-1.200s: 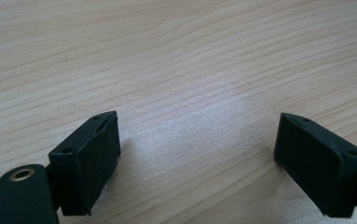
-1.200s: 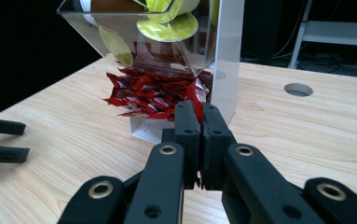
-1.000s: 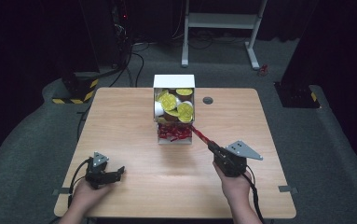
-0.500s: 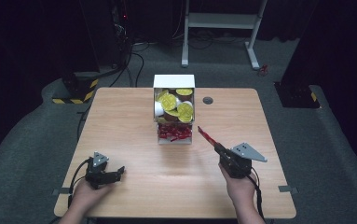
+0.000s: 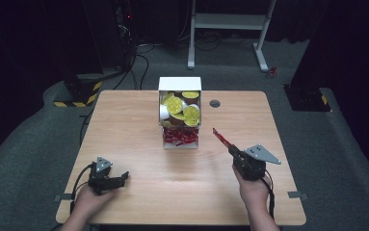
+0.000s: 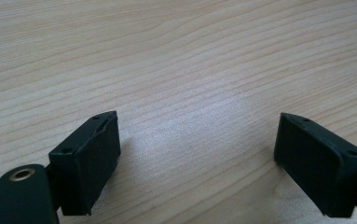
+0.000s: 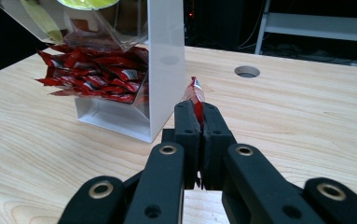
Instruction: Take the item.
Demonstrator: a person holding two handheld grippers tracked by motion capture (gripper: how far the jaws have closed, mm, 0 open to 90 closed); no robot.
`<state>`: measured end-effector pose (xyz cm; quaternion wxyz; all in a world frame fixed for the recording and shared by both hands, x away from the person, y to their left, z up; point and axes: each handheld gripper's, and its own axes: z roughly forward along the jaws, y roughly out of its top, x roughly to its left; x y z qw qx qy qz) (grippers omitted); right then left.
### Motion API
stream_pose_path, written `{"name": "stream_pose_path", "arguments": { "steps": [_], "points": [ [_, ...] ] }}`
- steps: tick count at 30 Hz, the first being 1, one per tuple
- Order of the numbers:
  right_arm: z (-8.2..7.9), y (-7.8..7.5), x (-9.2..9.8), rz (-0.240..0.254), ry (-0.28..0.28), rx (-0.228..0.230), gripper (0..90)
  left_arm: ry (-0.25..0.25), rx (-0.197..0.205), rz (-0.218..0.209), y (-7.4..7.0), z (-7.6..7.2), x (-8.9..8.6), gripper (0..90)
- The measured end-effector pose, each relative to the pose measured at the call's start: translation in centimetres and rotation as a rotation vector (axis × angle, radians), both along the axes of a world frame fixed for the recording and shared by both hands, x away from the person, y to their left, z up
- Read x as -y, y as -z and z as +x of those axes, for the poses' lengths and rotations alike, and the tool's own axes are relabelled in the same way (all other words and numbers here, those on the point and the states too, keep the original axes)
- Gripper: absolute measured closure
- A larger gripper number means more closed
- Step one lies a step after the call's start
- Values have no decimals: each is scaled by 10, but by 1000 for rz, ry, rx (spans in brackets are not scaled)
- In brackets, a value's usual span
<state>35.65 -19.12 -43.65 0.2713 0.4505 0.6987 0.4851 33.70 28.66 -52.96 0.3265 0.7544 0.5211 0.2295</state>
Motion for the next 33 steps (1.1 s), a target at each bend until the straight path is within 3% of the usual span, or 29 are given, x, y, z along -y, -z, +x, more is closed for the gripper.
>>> {"name": "stream_pose_path", "arguments": {
  "steps": [15, 33],
  "points": [
    [12, -6, 6, -20, 39, 2, 883, 0, 2, -1, 0, 1, 1, 147],
    [42, -5, 7, -63, 105, -8, 882, -2, 5, 2, 0, 1, 1, 149]
  ]
}}
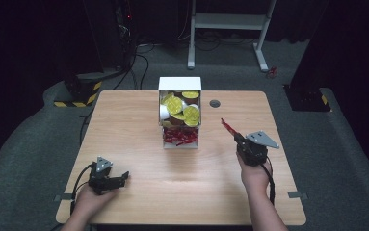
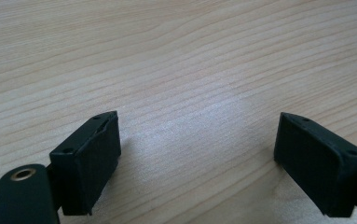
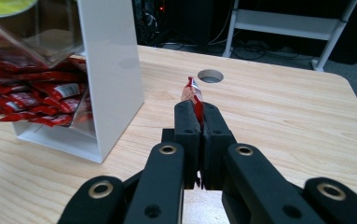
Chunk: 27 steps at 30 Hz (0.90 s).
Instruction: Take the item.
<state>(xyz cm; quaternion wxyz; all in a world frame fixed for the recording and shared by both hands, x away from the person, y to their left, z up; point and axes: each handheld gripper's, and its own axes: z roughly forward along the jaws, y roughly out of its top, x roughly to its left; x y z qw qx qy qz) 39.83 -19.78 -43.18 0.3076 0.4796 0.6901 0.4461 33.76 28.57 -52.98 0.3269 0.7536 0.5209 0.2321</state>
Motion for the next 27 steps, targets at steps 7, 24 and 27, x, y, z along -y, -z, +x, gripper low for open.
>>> {"name": "stream_pose_path", "arguments": {
  "steps": [7, 24, 27],
  "points": [
    [14, 6, 2, -9, 29, -7, 882, 0, -2, -3, 0, 0, 1, 150],
    [40, 4, 3, -47, 84, -22, 881, 2, -2, -10, 0, 0, 1, 158],
    [43, 6, 3, -45, 87, -24, 881, 2, -2, -10, 0, 0, 1, 158]
  ]
}}
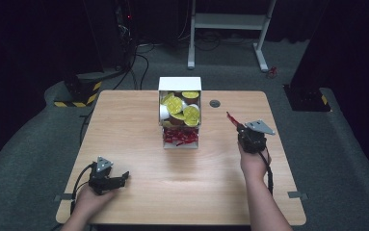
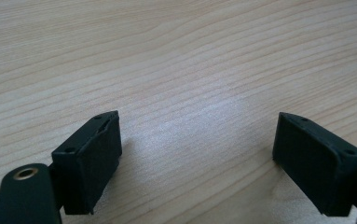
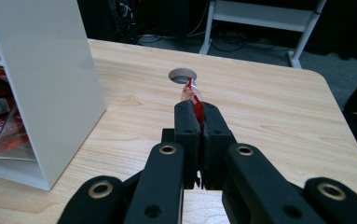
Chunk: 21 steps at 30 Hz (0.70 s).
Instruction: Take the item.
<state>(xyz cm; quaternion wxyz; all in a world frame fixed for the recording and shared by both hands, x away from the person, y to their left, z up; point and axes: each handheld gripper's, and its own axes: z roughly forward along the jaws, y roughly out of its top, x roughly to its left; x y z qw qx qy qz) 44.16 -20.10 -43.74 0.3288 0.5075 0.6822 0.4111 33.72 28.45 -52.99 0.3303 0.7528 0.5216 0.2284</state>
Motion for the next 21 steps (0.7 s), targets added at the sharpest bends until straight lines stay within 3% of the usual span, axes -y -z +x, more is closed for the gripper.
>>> {"name": "stream_pose_path", "arguments": {
  "steps": [21],
  "points": [
    [21, 21, -2, -19, 32, -45, 880, 1, 0, -1, 0, 0, 0, 158]
  ]
}}
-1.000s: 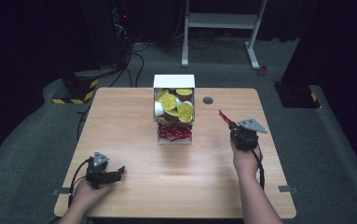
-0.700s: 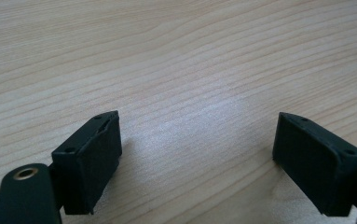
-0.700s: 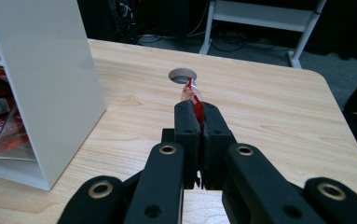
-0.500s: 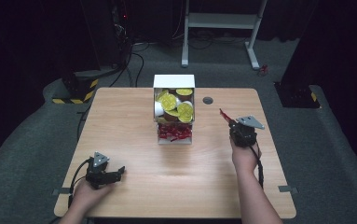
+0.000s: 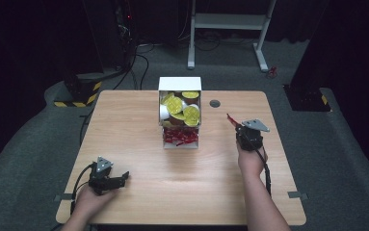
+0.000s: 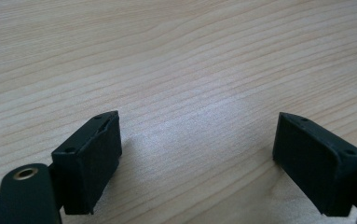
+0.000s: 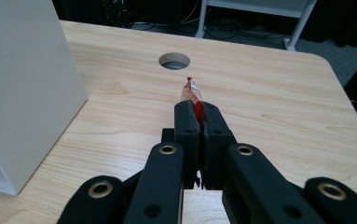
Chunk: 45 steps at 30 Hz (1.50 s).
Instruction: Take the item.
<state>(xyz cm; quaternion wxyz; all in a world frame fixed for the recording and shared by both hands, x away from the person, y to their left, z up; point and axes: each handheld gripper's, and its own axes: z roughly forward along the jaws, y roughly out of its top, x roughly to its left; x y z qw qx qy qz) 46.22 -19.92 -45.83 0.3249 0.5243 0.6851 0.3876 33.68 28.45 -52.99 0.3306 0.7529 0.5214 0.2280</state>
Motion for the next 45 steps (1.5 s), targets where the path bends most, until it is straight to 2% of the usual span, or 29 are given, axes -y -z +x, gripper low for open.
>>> {"name": "stream_pose_path", "arguments": {
  "steps": [9, 12, 17, 21, 23, 26, 35, 38, 42, 45],
  "points": [
    [6, 10, -3, -12, 4, -14, 881, 2, 1, 5, 0, -1, 0, 159],
    [7, 14, -4, -23, 6, -34, 881, -2, -2, 0, 0, -1, 0, 159],
    [5, 17, -7, -52, -7, -31, 879, 3, 1, 5, 0, -2, 0, 159],
    [2, 19, -8, -46, -7, -40, 877, 3, 1, 5, 0, -2, 0, 158],
    [2, 22, -7, -40, -5, -54, 874, 3, 1, 6, 0, -2, 0, 158],
    [1, 25, -1, -2, -5, -93, 867, 3, 1, 5, 0, -2, 0, 158],
    [1, 44, 2, -14, 10, -173, 857, 2, 1, 3, 0, -2, 0, 158],
    [2, 50, 0, -15, 8, -192, 852, 3, 0, 4, 0, -2, 0, 158],
    [3, 52, -3, -21, -2, -186, 836, 4, 3, 5, 0, -2, 0, 158],
    [4, 54, -7, -7, -8, -192, 825, 4, 3, 5, 0, -2, 0, 158]
  ]
}}
